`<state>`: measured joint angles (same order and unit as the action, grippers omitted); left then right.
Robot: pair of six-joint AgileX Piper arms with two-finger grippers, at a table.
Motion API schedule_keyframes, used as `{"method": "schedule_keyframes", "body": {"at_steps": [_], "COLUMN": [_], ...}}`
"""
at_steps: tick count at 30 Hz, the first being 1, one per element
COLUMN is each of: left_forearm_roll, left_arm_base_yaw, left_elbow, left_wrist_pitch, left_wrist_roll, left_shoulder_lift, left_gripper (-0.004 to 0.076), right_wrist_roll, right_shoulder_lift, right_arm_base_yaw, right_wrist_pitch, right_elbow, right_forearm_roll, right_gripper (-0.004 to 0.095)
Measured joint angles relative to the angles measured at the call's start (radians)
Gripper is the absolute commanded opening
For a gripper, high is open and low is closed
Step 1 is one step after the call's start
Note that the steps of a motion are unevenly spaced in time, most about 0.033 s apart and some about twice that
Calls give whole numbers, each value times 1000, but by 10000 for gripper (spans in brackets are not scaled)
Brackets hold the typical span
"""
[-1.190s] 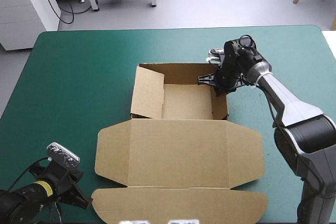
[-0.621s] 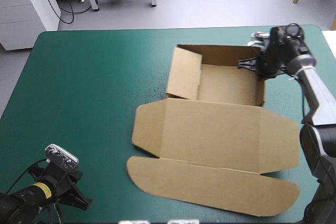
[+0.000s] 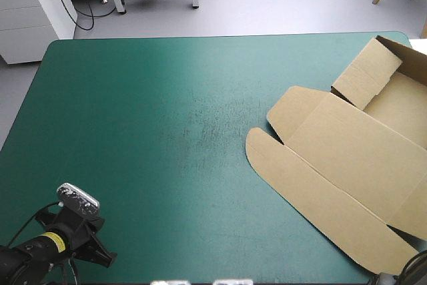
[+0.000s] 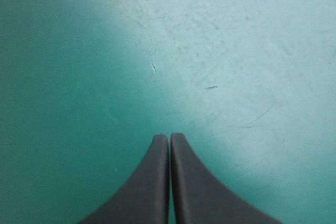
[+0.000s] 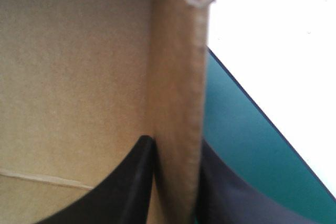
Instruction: Fold the box
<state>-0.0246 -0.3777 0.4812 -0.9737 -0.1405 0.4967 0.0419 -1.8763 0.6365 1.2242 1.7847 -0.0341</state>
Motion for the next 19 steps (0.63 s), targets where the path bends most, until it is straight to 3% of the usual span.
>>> {"method": "schedule_keyframes", "body": {"at_steps": [5, 11, 15, 19], "left_forearm_roll": [0, 0, 0, 0], "left_arm_base_yaw": [0, 0, 0, 0], "left_elbow": [0, 0, 0, 0], "left_wrist_pitch": [0, 0, 0, 0], "left_wrist_roll": [0, 0, 0, 0], "left_shoulder_lift": [0, 0, 0, 0], "left_gripper": [-10, -10, -10, -10], "right_wrist_roll": [-42, -88, -143, -232], "right_shoulder_lift": [0, 27, 104, 222], "right_arm_base_yaw": [0, 1, 1, -16], "right_wrist_pitch": [-1, -1, -1, -1], "right_elbow": [0, 0, -1, -31], "right_forearm_roll": [2, -1, -85, -202], "right_gripper": [462, 409, 264, 13]}}
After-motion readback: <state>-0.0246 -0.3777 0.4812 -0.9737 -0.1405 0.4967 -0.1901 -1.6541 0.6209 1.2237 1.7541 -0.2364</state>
